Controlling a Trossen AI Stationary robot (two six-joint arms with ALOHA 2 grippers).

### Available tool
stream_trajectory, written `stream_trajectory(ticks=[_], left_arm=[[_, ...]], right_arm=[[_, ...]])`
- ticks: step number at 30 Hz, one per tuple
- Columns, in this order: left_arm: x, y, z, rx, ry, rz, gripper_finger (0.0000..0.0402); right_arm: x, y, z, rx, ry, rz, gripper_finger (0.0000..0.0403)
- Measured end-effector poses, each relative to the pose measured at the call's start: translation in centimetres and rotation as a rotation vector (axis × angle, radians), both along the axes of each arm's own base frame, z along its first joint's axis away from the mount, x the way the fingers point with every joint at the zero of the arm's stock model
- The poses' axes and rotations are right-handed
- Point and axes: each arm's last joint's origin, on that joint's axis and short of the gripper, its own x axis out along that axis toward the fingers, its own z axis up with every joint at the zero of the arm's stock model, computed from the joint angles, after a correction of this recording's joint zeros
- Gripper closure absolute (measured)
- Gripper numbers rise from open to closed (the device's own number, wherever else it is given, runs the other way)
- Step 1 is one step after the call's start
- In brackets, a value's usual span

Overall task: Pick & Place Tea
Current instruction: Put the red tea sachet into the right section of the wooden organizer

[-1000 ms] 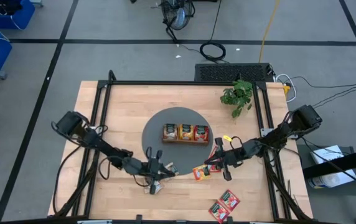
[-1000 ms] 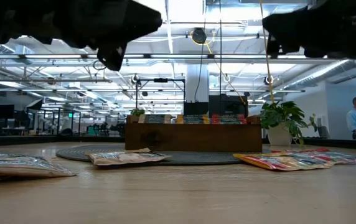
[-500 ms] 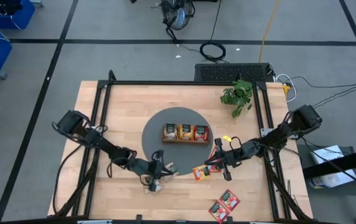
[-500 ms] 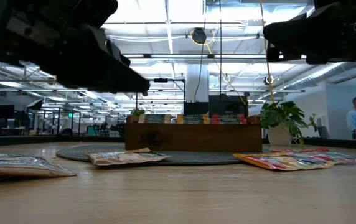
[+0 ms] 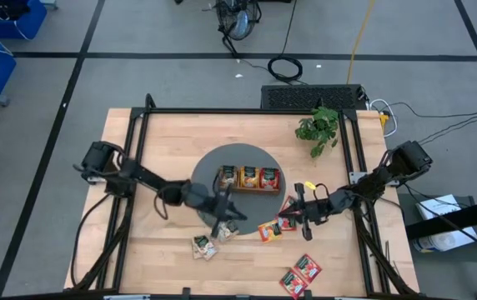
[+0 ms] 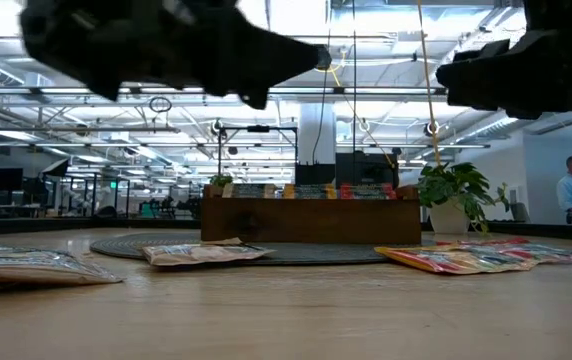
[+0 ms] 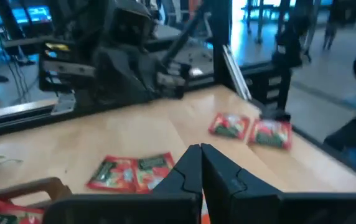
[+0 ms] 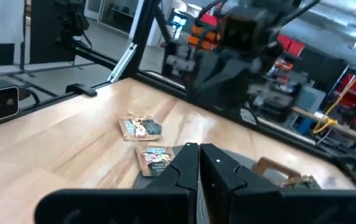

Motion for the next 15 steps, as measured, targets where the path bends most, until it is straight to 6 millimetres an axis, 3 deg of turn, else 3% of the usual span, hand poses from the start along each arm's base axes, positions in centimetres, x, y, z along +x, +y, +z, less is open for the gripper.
stream_trajectory(ticks=[5, 15], left_arm=[[1.6, 1.1, 0.8, -0.062, 0.112, -0.045, 0.0394], [1.9, -3.1, 1.8, 0.010, 0.176, -0.052, 0.0393]], right_arm=[[-0.7, -0.3, -0.6, 0.114, 0.055, -0.001, 0.0397], [-0.9, -0.4, -1.3, 0.223, 0.130, -0.009, 0.0397]])
